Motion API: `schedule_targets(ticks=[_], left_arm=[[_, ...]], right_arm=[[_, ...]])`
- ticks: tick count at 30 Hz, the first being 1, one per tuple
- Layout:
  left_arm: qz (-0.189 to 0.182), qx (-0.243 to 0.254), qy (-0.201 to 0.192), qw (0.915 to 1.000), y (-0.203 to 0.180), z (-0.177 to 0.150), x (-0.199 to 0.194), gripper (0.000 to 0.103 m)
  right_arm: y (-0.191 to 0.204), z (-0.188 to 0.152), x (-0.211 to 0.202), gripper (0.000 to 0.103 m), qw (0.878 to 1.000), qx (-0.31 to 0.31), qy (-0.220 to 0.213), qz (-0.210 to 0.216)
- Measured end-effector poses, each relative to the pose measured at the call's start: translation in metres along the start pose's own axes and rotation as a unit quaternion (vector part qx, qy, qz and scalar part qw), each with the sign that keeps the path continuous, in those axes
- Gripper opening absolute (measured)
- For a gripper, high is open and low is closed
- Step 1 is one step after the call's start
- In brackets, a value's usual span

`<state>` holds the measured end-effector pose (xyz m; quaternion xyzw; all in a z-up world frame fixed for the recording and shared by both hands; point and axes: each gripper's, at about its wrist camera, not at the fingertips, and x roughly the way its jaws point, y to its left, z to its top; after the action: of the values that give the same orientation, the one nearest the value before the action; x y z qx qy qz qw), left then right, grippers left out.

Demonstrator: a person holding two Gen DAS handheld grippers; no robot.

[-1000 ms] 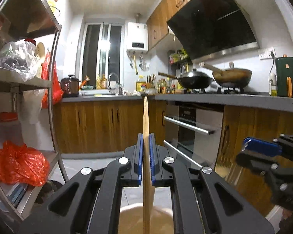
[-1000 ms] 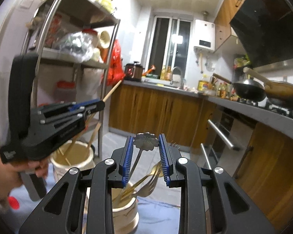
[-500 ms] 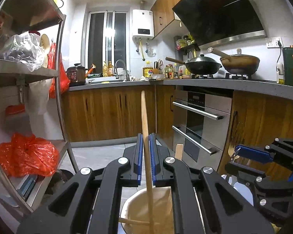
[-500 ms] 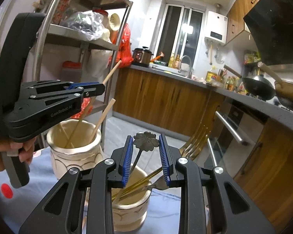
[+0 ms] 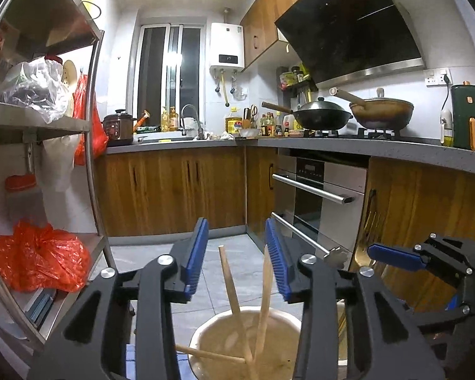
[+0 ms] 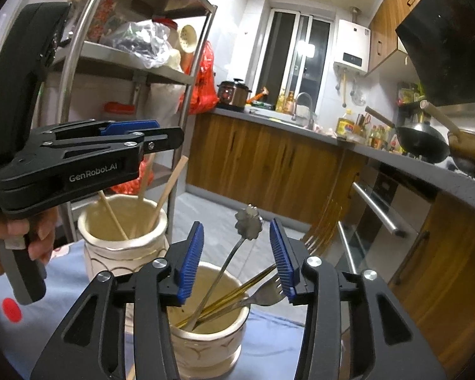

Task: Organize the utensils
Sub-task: 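Drop the flower-shaped spoon into the short cup while the left tool drops the chopstick into the tall cup, then move both tools back down over the remaining utensils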

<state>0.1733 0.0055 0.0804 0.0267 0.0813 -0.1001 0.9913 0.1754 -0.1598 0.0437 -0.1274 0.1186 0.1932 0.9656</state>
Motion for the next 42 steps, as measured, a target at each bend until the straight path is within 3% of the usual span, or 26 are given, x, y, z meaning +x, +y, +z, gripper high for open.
schedule_targets(ticks=[4, 7, 9, 12, 19, 30, 42], left_arm=[[0.005, 0.006, -0.002, 1.0000, -0.001, 0.006, -0.008, 0.044], [0.013, 0.004, -0.009, 0.9999, -0.001, 0.012, -0.024, 0.060], [0.018, 0.000, -0.016, 0.9997, 0.000, 0.014, -0.036, 0.078], [0.033, -0.013, -0.030, 0.9989, 0.000, 0.016, -0.057, 0.098], [0.034, -0.033, -0.009, 0.9989, -0.007, 0.005, -0.095, 0.098], [0.021, -0.026, 0.069, 0.9970, -0.037, -0.044, -0.134, 0.098], [0.015, -0.040, 0.149, 0.9879, -0.039, -0.102, -0.125, 0.098]], right_arm=[[-0.012, 0.001, -0.018, 0.066, 1.000, 0.020, -0.021, -0.006], [-0.021, -0.001, -0.036, 0.081, 0.999, 0.031, -0.028, -0.016], [-0.027, -0.004, -0.045, 0.092, 0.999, 0.039, -0.027, -0.026], [-0.037, -0.010, -0.060, 0.098, 0.997, 0.060, -0.019, -0.040], [-0.049, -0.034, -0.095, 0.098, 0.993, 0.107, 0.001, -0.054], [-0.049, -0.072, -0.126, 0.098, 0.986, 0.152, 0.043, -0.056], [-0.040, -0.112, -0.122, 0.098, 0.973, 0.179, 0.134, -0.057]])
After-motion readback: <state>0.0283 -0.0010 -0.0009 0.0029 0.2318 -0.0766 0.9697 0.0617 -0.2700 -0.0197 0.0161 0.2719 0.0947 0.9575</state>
